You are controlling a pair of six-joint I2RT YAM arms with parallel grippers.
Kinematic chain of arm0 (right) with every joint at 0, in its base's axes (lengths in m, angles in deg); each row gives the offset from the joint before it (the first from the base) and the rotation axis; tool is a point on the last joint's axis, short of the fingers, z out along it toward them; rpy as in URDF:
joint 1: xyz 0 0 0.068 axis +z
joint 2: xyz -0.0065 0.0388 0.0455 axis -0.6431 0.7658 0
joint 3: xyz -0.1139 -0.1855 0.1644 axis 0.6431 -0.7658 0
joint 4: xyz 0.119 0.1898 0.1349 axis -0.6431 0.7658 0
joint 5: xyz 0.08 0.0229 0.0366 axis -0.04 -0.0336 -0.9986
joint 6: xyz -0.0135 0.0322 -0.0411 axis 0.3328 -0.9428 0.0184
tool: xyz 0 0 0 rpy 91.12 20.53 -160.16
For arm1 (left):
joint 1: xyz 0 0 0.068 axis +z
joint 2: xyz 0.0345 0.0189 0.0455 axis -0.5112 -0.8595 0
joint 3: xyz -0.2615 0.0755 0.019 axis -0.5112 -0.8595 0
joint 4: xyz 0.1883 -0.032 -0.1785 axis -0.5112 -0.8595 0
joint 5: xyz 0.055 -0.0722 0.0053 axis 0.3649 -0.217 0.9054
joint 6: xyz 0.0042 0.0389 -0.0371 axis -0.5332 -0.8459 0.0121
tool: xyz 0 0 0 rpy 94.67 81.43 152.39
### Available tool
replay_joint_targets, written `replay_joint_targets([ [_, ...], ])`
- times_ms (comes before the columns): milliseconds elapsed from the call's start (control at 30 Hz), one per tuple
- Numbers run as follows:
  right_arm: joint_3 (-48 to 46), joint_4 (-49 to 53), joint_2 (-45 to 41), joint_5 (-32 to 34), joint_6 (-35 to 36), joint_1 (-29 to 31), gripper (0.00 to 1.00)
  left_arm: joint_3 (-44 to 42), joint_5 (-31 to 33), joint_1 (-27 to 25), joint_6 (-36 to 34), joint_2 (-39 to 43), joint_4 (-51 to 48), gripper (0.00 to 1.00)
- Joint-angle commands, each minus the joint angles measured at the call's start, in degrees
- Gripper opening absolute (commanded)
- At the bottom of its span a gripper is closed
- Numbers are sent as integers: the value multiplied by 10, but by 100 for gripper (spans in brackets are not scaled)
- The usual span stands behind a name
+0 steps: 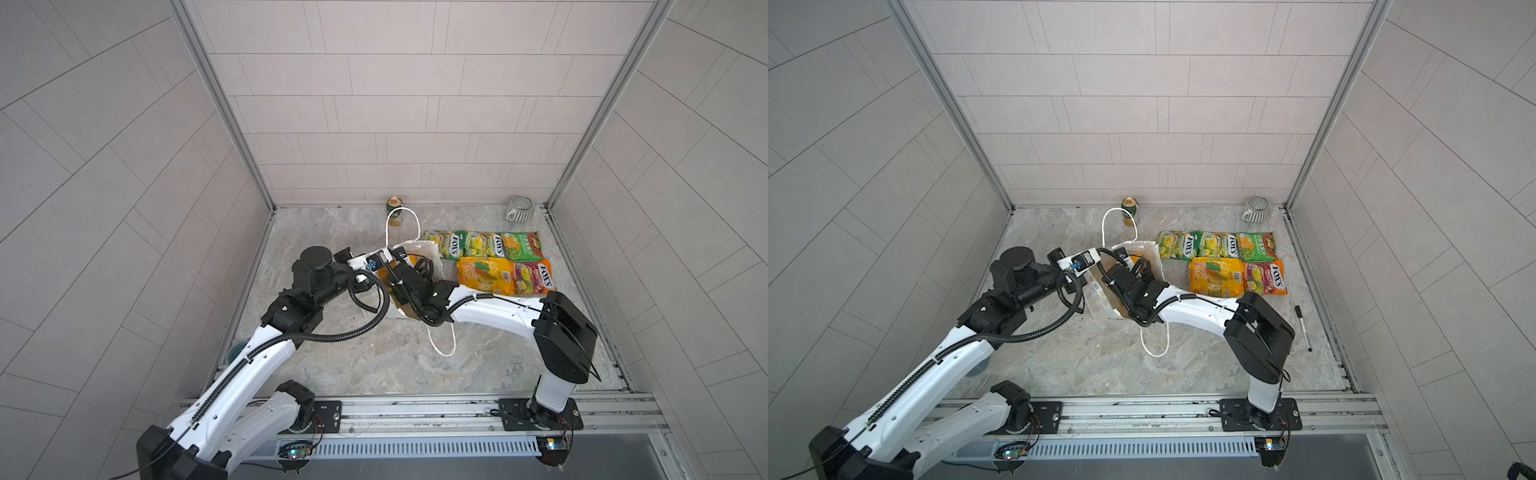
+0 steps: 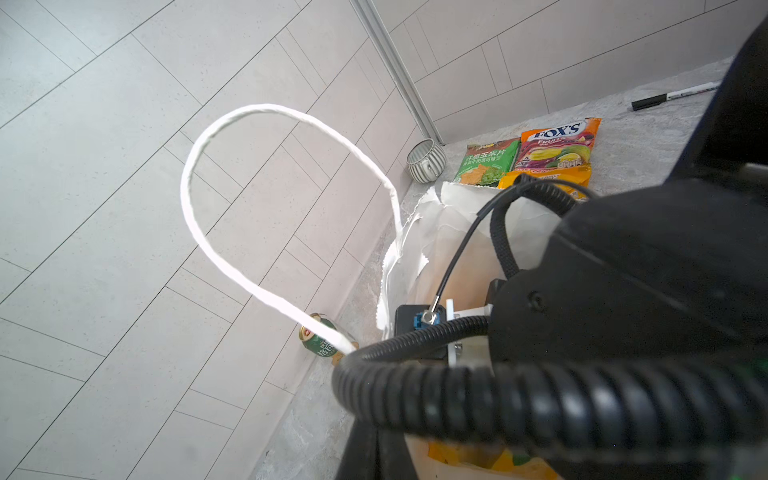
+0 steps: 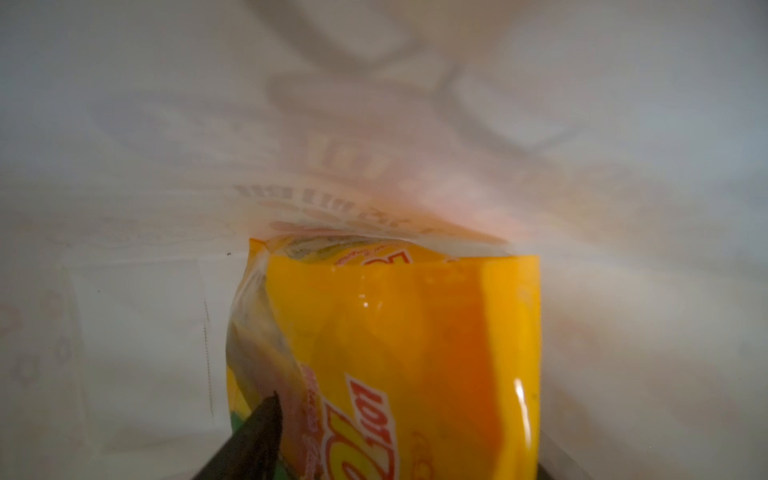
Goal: Take the snacks out of the paper bag
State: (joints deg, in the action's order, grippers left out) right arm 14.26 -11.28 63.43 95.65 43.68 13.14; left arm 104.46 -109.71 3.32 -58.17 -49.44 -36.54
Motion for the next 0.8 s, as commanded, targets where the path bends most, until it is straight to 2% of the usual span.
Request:
replay_joint_targets([
  [0, -5, -34, 20, -31, -6, -6, 54, 1, -14, -3, -4, 13, 36, 0],
  [233, -1, -39, 25, -48, -1, -10, 15, -2, -7, -3, -7, 19, 35, 0],
  [533, 7, 5, -44, -58, 23, 2, 14, -3, 0, -3, -12, 15, 36, 0],
  [767, 5, 21, -101, -81, 54, 9, 2, -2, 1, -3, -12, 13, 34, 0],
])
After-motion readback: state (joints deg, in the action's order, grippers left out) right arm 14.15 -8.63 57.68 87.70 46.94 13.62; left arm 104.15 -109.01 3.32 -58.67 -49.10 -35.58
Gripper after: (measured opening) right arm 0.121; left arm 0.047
